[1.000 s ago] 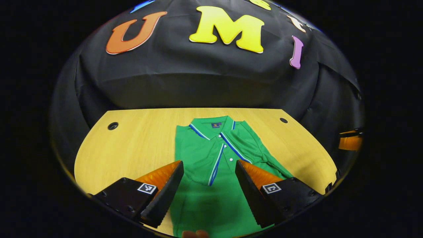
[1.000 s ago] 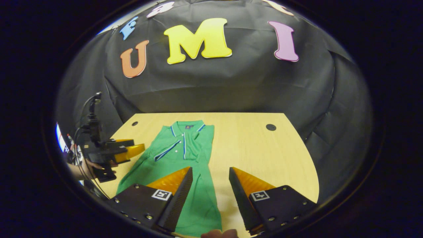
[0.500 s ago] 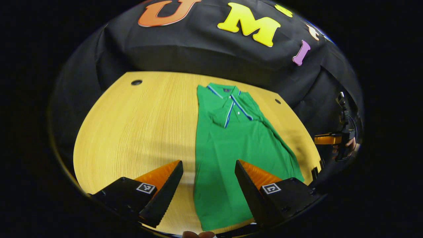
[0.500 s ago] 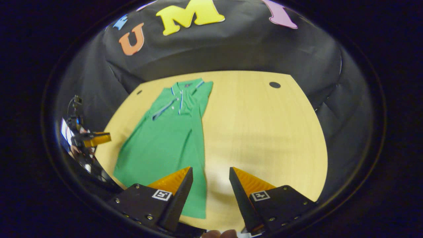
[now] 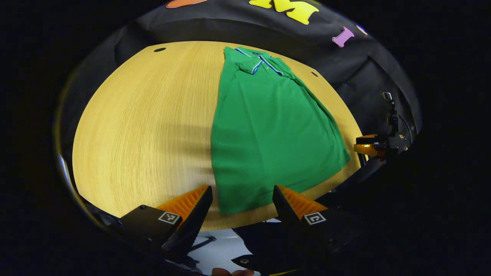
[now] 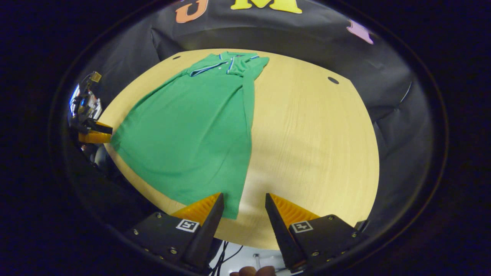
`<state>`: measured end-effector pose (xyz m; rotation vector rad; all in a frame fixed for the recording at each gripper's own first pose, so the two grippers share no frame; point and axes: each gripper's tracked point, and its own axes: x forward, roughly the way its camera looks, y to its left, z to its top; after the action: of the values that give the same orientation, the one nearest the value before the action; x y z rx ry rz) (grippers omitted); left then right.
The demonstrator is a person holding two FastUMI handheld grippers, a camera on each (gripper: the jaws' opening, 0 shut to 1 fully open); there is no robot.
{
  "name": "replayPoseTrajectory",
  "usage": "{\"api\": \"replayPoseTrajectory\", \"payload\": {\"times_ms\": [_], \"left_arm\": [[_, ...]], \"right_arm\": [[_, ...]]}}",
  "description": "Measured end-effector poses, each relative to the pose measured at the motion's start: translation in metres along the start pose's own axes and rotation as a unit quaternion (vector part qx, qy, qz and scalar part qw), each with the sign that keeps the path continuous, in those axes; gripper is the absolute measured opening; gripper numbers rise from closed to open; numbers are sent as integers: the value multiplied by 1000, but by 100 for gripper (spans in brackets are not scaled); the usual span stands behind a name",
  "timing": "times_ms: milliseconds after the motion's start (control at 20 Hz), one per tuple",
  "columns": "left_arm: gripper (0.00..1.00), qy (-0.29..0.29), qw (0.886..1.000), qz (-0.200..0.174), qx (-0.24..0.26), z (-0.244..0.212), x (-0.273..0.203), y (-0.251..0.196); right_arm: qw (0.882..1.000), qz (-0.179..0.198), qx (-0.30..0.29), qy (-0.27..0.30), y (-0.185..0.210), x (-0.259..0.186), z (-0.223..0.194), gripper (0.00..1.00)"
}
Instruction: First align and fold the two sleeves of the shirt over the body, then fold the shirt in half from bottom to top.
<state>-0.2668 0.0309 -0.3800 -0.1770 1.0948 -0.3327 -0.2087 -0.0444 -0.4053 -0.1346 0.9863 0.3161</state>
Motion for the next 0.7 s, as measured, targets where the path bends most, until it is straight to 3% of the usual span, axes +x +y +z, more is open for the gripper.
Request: {"api": "replayPoseTrajectory", "payload": {"times_ms": [200, 700], "left_arm": [[100, 11, 1000, 7, -22, -10, 0, 1], [98, 14, 1000, -10, -15, -6, 6, -16]], "right_arm": [[1000, -19, 5, -7, -1, 6, 0, 71], [1000, 7, -22, 6, 23, 25, -8, 73]]}}
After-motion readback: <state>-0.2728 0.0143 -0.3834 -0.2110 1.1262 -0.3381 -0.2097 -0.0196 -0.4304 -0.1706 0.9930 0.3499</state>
